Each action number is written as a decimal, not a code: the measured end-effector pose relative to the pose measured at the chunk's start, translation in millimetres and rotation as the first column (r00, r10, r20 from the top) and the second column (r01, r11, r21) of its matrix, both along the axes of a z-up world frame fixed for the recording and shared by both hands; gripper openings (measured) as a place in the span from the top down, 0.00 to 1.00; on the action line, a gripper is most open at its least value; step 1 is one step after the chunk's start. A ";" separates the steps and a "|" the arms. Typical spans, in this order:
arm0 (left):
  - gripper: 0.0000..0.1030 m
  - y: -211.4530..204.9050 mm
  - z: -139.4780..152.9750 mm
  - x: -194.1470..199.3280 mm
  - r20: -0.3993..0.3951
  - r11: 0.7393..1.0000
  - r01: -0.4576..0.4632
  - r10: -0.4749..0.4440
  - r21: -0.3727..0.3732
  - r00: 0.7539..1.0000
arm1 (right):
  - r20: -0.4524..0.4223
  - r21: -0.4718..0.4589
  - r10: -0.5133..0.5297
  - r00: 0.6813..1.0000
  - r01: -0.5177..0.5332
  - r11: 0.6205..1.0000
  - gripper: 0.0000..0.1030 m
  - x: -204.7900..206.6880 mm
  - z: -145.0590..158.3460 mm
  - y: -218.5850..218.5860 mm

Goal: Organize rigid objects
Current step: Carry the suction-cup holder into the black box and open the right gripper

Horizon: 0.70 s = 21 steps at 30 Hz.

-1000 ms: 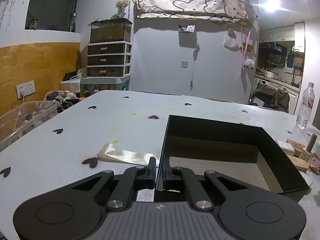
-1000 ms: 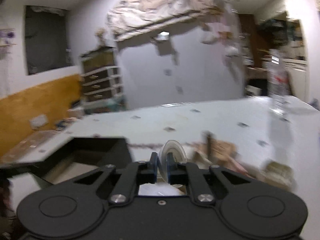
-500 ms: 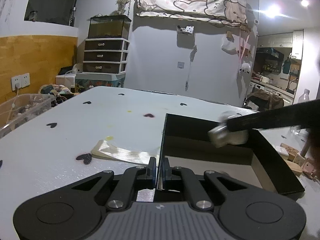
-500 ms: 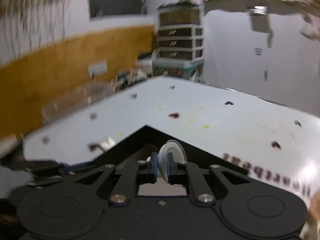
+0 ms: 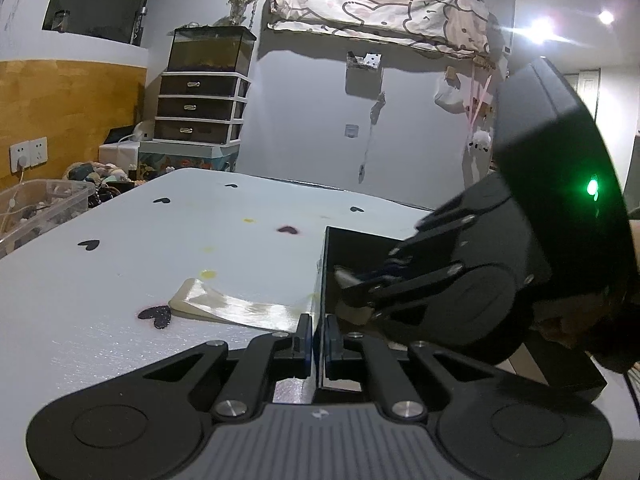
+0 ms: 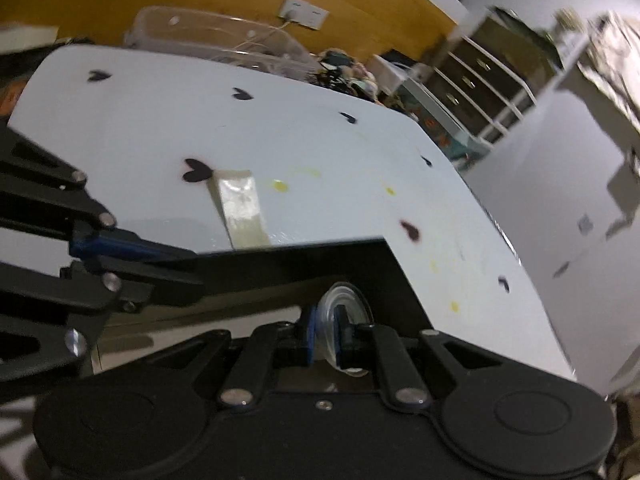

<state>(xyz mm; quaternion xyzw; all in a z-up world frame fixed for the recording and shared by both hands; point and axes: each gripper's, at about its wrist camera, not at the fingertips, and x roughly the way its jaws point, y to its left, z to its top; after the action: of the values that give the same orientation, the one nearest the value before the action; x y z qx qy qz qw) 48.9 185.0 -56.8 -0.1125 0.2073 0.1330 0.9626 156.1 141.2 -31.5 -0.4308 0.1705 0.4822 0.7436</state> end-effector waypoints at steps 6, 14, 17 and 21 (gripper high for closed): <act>0.95 4.3 -0.9 -1.1 0.008 1.000 0.007 -0.007 -0.014 1.000 | -0.103 0.030 -0.006 0.995 0.009 0.999 0.76 9.2 3.8 2.0; 0.95 3.5 0.2 -0.6 -0.001 1.000 0.005 -0.005 -0.011 1.000 | -0.183 0.143 -0.008 0.983 0.034 0.989 0.56 11.5 25.1 -21.8; 0.95 3.4 1.7 0.2 -0.007 1.000 0.001 -0.001 -0.010 1.000 | -0.222 0.205 -0.019 0.975 0.066 0.977 0.40 13.9 37.6 -39.2; 0.95 3.0 2.6 0.6 -0.014 1.000 -0.003 0.003 -0.010 1.000 | -0.273 0.309 -0.030 0.962 0.117 0.944 0.18 11.8 54.2 -73.4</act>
<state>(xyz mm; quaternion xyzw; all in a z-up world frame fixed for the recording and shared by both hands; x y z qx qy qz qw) 49.5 188.0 -54.2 -0.1170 0.2143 0.1342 0.9604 167.9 67.7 22.7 -0.2287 0.2033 0.5283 0.7920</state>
